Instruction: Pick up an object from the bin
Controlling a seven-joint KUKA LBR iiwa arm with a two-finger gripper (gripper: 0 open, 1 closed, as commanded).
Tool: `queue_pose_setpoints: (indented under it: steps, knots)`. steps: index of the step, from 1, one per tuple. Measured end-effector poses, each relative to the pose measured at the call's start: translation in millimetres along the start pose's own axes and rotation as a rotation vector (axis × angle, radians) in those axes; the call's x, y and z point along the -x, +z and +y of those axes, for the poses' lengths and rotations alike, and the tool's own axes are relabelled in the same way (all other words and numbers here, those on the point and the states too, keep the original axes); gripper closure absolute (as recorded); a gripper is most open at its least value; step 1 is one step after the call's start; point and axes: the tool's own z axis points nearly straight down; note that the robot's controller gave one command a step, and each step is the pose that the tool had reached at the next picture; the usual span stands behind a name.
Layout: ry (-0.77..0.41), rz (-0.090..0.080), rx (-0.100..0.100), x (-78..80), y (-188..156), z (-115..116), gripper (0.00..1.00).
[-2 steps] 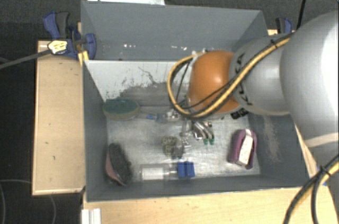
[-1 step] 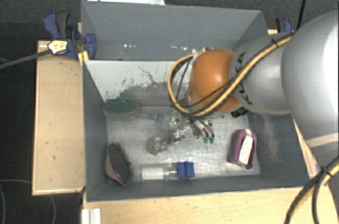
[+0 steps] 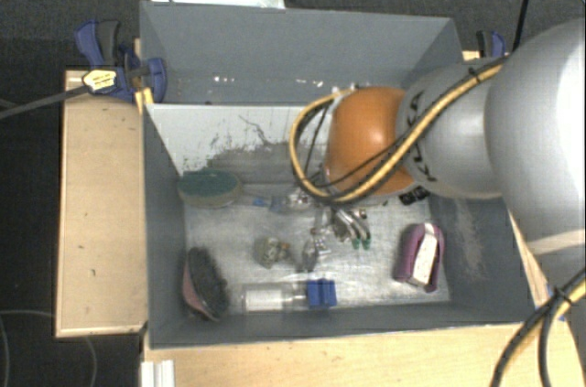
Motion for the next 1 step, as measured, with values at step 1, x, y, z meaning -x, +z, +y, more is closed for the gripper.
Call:
queue_pose_setpoints:
  steps: [1]
  knots:
    - [0.191, -0.001, -0.001, -44.9, 0.0, 42.5, 0.00]
